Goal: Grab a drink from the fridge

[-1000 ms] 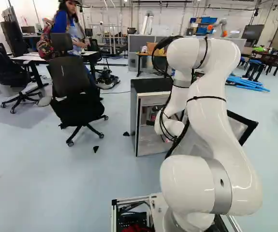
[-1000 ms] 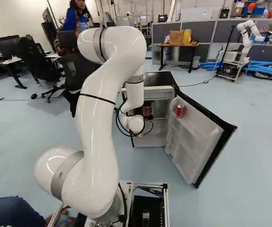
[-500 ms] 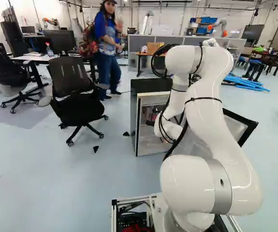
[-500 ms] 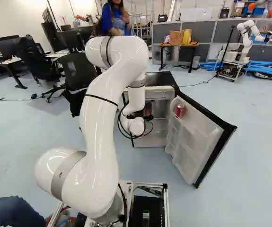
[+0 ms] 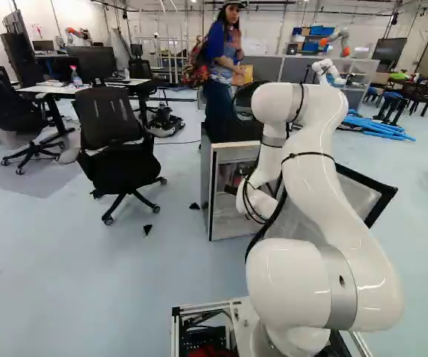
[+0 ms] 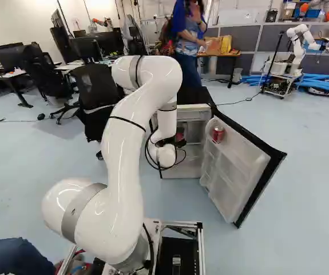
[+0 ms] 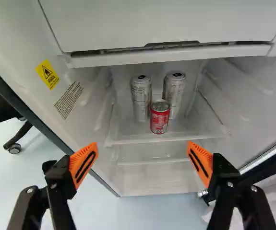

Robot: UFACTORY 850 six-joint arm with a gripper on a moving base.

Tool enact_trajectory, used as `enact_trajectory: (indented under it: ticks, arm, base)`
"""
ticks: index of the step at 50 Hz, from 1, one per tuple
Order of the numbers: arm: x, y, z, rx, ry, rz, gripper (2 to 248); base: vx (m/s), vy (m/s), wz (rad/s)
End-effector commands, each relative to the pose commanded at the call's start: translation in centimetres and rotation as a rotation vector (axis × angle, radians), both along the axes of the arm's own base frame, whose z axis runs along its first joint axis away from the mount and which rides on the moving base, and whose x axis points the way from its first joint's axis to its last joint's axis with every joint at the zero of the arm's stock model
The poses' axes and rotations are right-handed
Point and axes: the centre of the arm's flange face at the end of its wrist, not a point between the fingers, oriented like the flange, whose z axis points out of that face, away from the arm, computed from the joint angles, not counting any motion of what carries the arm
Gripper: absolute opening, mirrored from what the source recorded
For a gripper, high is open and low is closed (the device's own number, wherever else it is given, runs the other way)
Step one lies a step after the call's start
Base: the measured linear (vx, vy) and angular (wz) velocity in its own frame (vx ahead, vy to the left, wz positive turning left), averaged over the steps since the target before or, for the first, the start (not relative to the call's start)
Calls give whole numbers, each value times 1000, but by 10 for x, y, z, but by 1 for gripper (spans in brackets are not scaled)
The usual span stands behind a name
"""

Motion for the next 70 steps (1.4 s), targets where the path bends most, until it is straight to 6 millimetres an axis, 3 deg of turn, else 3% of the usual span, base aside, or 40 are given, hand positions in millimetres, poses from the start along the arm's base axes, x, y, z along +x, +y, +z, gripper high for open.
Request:
enact_trajectory:
  ticks: [43,70]
  arm:
    - [29,-17,-56,-14,-88,-98,247]
    - [55,-15,-97,-19,-112,-88,247]
  base:
    - [0,0,0]
    - [0,0,0]
